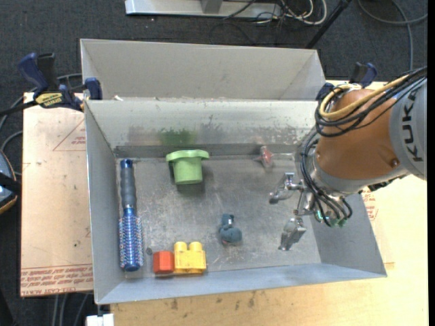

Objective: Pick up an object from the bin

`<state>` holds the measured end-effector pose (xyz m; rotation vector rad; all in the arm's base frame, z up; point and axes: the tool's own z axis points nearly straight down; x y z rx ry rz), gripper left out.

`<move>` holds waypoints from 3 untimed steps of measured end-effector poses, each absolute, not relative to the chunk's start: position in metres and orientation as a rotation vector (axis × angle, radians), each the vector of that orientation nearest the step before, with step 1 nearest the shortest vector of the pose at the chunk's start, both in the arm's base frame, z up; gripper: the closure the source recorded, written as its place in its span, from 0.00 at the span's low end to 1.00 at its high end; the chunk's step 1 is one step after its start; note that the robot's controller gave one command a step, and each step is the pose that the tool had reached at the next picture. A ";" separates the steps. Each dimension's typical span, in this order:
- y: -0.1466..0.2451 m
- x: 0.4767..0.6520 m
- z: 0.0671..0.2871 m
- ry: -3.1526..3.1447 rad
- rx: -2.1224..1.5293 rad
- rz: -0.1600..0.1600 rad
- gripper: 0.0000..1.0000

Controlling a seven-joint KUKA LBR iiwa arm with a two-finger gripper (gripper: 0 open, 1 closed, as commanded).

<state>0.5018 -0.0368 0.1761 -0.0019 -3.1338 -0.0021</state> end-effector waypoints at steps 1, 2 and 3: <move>0.006 0.536 0.071 -3.145 -0.117 -0.001 0.00; 0.045 0.523 0.075 -3.157 -0.047 0.001 0.00; 0.046 0.522 0.075 -3.152 -0.048 -0.005 1.00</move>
Offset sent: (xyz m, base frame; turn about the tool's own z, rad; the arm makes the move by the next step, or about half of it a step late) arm 0.0310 0.0419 -0.1061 0.0747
